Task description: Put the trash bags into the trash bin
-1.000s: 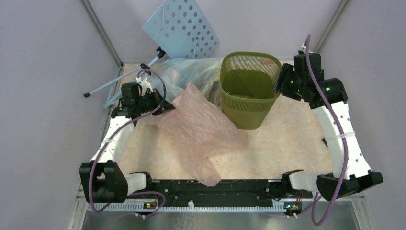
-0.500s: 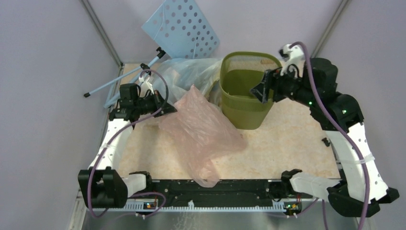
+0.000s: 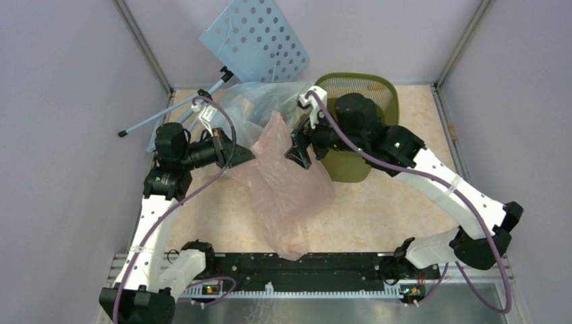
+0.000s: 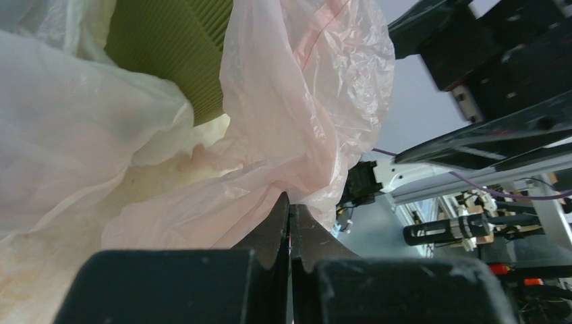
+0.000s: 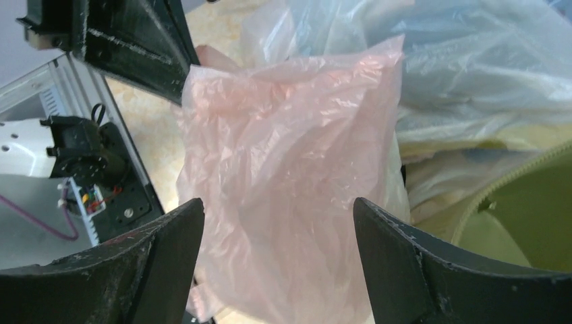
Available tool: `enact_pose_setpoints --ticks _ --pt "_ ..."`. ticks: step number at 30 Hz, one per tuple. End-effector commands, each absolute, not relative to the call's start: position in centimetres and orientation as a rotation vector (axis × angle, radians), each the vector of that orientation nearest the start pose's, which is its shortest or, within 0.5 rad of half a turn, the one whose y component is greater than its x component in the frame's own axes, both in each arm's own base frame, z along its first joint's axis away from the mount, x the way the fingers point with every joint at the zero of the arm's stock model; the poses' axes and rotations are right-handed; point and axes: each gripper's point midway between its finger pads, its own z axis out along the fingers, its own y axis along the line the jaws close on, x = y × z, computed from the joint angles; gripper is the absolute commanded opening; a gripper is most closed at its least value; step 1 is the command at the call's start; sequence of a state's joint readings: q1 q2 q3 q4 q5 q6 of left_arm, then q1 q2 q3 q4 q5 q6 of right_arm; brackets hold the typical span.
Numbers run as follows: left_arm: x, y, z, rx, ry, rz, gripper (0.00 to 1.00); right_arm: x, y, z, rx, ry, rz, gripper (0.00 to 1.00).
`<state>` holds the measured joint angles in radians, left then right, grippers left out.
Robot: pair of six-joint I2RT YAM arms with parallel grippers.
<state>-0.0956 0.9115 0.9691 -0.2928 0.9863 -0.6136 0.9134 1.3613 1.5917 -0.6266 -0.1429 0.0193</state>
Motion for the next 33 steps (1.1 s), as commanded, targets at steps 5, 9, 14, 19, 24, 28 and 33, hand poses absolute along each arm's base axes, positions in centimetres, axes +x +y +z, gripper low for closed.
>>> enact_pose_setpoints --ticks 5,9,14,19,24,28,33 --pt "19.3 -19.5 40.6 0.366 1.647 -1.482 0.00 21.9 34.1 39.6 -0.951 1.604 0.801 0.58" --pt "19.5 -20.4 42.1 0.364 1.610 -1.503 0.00 20.3 32.7 41.2 -0.881 1.583 0.869 0.37" --pt "20.2 -23.9 43.7 0.391 1.554 -1.559 0.00 20.4 30.0 42.8 -0.760 1.593 0.824 0.02" --pt "21.0 -28.4 46.1 0.465 1.491 -1.543 0.00 22.6 24.6 45.7 -0.471 1.627 0.633 0.00" --pt "22.4 -32.7 48.3 0.534 1.437 -1.530 0.00 23.2 18.9 48.0 -0.267 1.661 0.455 0.00" --pt "24.7 -35.6 49.0 0.547 1.413 -1.508 0.02 24.8 15.2 47.6 -0.138 1.687 0.223 0.00" --pt "29.7 -38.0 49.4 0.498 1.440 -1.399 0.07 27.2 11.9 47.5 -0.023 1.713 -0.028 0.00"
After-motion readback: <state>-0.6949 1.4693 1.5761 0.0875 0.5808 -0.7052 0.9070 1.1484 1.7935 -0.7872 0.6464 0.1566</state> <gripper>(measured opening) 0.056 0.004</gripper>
